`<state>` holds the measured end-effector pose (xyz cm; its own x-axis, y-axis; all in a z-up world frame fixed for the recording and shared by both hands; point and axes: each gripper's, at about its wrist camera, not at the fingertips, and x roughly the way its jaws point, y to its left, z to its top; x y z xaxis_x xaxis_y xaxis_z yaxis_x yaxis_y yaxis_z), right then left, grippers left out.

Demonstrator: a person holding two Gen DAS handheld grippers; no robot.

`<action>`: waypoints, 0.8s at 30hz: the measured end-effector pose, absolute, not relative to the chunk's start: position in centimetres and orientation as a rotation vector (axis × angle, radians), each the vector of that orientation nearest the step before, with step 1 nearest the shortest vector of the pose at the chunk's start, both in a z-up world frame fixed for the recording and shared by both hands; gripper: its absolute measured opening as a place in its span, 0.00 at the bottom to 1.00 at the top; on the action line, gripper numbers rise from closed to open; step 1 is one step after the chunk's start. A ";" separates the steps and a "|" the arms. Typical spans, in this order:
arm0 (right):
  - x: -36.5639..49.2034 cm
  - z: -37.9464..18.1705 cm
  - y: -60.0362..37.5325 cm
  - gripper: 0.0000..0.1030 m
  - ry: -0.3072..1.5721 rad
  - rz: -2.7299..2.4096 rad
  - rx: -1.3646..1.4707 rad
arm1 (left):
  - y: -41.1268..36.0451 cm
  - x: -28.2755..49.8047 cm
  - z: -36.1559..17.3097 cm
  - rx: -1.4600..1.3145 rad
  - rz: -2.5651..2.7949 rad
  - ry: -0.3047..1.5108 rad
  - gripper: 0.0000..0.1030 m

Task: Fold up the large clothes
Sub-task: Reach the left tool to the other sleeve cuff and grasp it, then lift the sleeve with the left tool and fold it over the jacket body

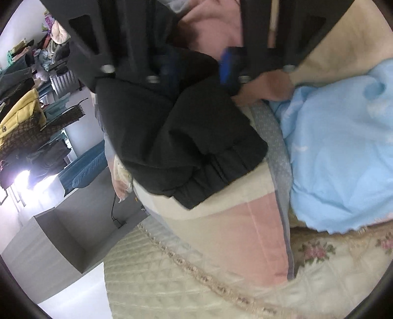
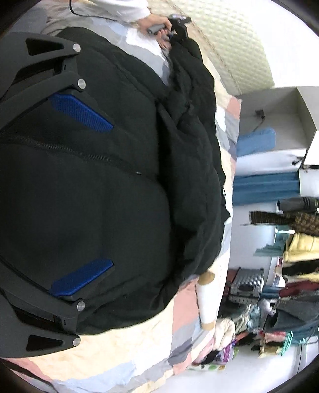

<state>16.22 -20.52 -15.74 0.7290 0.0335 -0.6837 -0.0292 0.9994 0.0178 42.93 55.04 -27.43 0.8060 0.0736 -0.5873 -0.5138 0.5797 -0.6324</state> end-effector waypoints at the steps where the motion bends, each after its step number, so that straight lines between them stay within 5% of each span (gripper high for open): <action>1: 16.3 -15.7 -20.9 1.00 0.755 0.025 0.012 | 54.8 42.7 -26.7 -0.881 0.368 0.545 0.15; 8: 14.8 -14.4 -22.8 1.00 0.713 0.006 0.032 | 51.9 40.5 -18.0 -0.735 0.390 0.497 0.05; 24: 12.1 -12.6 -25.3 1.00 0.630 0.054 0.060 | 36.6 37.3 1.6 -0.394 0.222 0.433 0.03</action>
<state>12.12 -25.30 -12.58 0.8065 0.0688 -0.5872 -0.0324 0.9969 0.0723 37.34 36.59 1.58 0.8854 0.1249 -0.4477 -0.2899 0.9012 -0.3221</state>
